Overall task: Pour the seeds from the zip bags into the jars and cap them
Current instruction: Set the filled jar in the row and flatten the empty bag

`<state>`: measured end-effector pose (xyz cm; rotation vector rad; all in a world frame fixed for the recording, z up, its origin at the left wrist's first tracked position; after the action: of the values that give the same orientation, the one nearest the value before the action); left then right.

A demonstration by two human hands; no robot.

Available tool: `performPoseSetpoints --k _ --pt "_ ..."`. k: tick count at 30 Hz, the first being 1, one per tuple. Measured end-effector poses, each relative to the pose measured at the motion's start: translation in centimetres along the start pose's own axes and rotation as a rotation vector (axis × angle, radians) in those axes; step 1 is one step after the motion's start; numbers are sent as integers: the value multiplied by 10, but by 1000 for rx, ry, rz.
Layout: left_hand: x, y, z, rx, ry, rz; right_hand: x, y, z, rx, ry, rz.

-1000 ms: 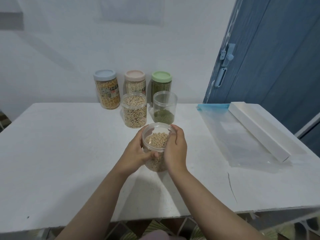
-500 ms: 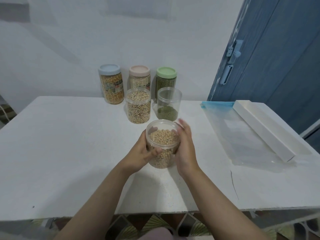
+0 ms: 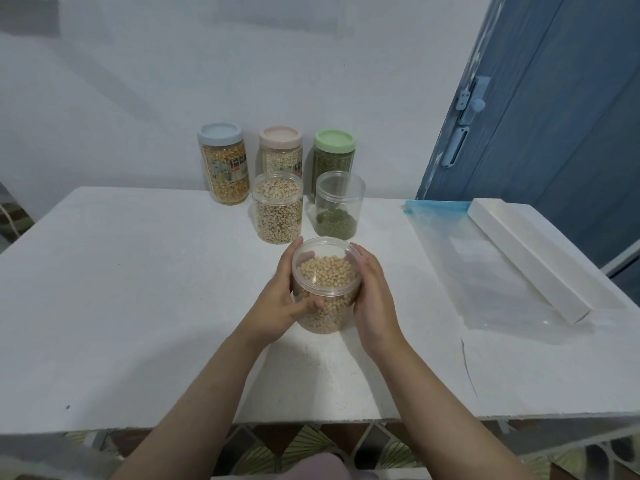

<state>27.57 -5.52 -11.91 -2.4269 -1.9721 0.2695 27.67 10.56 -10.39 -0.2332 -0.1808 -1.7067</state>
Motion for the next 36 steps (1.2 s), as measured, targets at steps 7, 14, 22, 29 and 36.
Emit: performPoseSetpoints --k 7,14,22,29,36 --pt "-2 1 -3 -23 -12 22 -13 1 2 -13 18 84" --pt "-5 1 -1 -56 -27 30 -19 5 6 -10 14 173" --pt "-19 -6 -9 -107 -20 105 -44 -8 29 15 449 547" --pt "-22 -8 -28 -40 -290 65 -41 -11 34 -25 538 526" --pt "-21 -5 -36 -66 -321 43 -40 -29 51 28 580 596"
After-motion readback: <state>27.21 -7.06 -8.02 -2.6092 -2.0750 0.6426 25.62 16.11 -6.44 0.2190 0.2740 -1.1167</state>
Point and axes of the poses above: each hand's wrist, its own y-axis away from the middle knuckle, its own x-axis out of the palm, z = x × y, the point moved 1 cm from there along -y, towards the middle knuckle, and after that the axes turned 3 degrees about -z, right-handed, at the moved point
